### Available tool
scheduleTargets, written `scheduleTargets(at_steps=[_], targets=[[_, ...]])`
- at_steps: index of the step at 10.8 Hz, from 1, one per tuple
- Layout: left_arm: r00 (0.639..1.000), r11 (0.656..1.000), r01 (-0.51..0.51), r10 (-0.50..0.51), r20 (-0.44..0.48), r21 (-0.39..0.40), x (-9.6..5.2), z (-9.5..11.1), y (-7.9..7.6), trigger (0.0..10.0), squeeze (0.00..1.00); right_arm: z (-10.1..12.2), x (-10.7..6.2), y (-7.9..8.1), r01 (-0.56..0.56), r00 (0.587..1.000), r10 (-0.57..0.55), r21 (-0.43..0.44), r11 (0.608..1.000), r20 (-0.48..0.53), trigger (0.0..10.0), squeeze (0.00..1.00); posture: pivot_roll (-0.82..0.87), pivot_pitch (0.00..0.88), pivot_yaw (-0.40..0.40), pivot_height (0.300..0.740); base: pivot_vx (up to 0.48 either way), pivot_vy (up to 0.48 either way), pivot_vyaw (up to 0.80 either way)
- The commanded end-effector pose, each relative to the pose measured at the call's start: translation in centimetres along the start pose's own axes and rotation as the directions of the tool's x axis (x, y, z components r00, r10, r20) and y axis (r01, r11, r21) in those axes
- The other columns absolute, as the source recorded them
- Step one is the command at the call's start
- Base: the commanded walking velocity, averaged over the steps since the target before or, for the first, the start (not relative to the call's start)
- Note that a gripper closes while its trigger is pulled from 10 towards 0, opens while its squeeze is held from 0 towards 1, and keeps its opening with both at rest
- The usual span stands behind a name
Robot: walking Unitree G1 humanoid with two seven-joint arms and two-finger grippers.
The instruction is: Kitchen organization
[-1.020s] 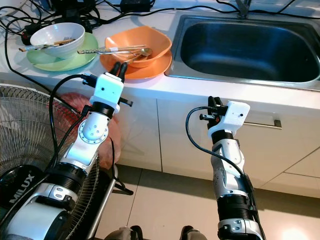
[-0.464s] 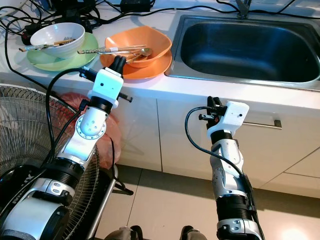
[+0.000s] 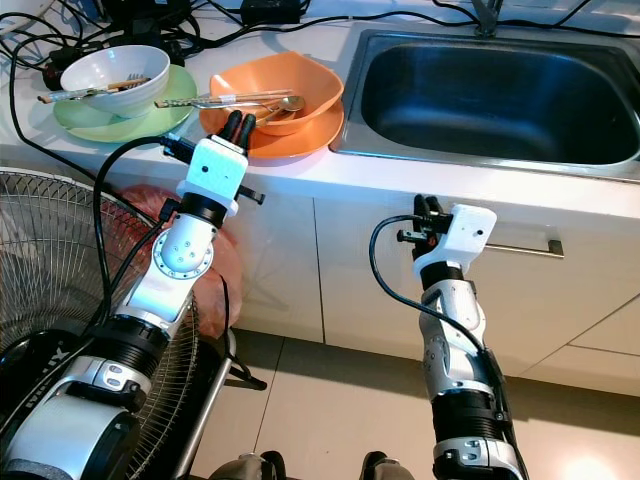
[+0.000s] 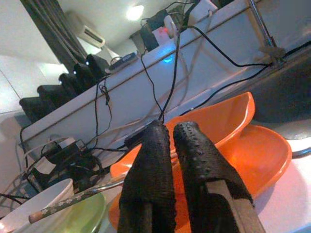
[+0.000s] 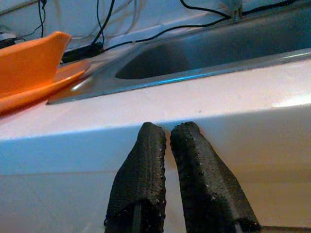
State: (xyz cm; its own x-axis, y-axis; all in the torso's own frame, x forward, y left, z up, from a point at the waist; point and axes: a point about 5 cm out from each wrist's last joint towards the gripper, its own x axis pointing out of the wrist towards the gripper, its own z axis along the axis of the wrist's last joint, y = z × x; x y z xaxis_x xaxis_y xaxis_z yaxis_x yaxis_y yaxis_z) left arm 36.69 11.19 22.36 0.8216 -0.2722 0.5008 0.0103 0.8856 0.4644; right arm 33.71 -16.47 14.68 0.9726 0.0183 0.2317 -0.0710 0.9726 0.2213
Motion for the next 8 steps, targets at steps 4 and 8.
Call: scheduleTargets(at_steps=[4,8], targets=[[0.997,0.996,0.081,-0.081,0.018,0.033,0.1,0.2,-0.1,10.0,1.0,0.0,0.1,0.3,-0.007,1.0,0.007,0.012,1.0,0.011,10.0,0.0,0.07,0.139,0.05,0.74,0.0,0.0,0.0],[0.996,0.996,0.083,-0.083,-0.033,0.019,-0.2,-1.0,-0.1,10.0,0.0,0.1,0.2,0.4,-0.009,1.0,0.009,0.014,1.0,0.015,10.0,0.0,0.07,0.128,0.052,0.74,0.0,0.0,0.0]])
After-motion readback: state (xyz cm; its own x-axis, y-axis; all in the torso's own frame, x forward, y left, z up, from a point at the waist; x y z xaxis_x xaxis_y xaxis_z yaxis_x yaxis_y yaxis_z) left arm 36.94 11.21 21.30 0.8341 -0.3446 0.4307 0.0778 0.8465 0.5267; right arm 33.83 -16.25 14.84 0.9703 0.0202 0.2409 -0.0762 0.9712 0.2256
